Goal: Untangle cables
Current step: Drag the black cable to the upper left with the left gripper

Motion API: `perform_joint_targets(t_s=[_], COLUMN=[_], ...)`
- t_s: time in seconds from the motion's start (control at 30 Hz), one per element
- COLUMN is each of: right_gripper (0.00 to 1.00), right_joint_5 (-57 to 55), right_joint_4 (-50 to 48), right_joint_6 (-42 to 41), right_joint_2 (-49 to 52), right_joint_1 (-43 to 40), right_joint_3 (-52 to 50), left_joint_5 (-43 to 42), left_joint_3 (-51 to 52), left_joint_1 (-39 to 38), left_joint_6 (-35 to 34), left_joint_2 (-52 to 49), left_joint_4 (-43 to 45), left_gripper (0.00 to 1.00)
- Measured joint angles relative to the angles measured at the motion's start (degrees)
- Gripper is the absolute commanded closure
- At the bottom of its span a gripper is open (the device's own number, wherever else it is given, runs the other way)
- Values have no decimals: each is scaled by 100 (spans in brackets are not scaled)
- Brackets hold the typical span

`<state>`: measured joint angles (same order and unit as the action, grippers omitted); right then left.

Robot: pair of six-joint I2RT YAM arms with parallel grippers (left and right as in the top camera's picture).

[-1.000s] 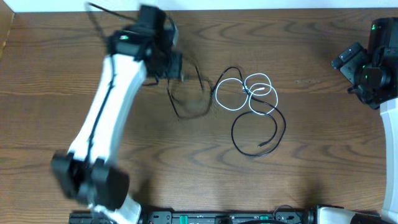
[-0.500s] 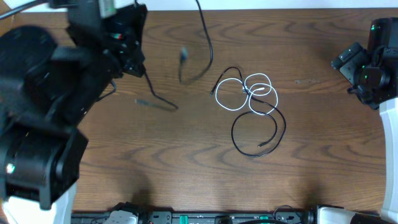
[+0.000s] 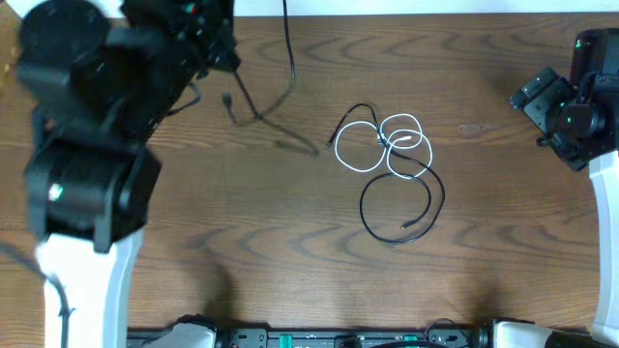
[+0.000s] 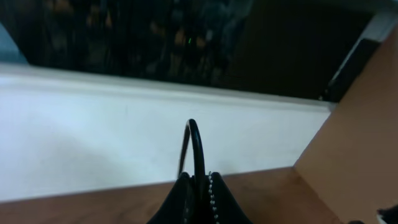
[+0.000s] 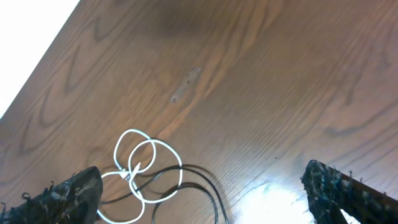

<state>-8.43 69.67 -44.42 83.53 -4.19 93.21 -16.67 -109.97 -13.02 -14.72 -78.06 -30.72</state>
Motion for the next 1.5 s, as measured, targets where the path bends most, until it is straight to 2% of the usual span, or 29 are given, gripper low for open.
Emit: perform_joint_targets(t_s=[0.17, 0.43, 0.73, 0.9, 0.93, 1.0, 1.1, 1.2, 1.27, 1.37, 1.5], right_gripper=[1, 1, 1, 1, 1, 1, 1, 1, 1, 1, 1], right_joint_5=[210, 516, 979, 1023, 1021, 1023, 1023, 1025, 1029, 1034, 1038], right_joint_4=[17, 33, 122, 417, 463, 605, 739, 767, 721, 684, 693], right_joint_6=[109, 356, 671, 728, 739, 745, 748, 761, 761, 763, 763], right_joint_2=[0, 4, 11, 11, 11, 11, 11, 11, 11, 11, 11], right_joint_1=[0, 2, 2, 2, 2, 2, 2, 2, 2, 2, 2], right_joint_3=[-2, -7, -9, -9, -9, -9, -9, -13, -13, -15, -17], left_joint_5=[0, -17, 0, 83, 166, 367, 581, 741, 798, 826, 822], left_joint_3=[-24, -848, -874, -876, -879, -879, -890, -898, -898, -898, -898], left_joint_1=[61, 514, 863, 1434, 1589, 2002, 2763, 3696, 4059, 4430, 4564], left_joint_6=[-81, -184, -348, -85, -33, 116, 345, 675, 822, 984, 1075], left_joint_2=[-765, -2455, -3904, -4291, -4350, -4505, -4789, -5160, -5276, -5331, -5298], left_joint_4=[597, 1547, 2957, 3071, 3058, 2997, 2651, 1888, 1506, 1204, 730], left_gripper=[93, 92, 93, 91, 71, 1, 1, 1, 1, 1, 1])
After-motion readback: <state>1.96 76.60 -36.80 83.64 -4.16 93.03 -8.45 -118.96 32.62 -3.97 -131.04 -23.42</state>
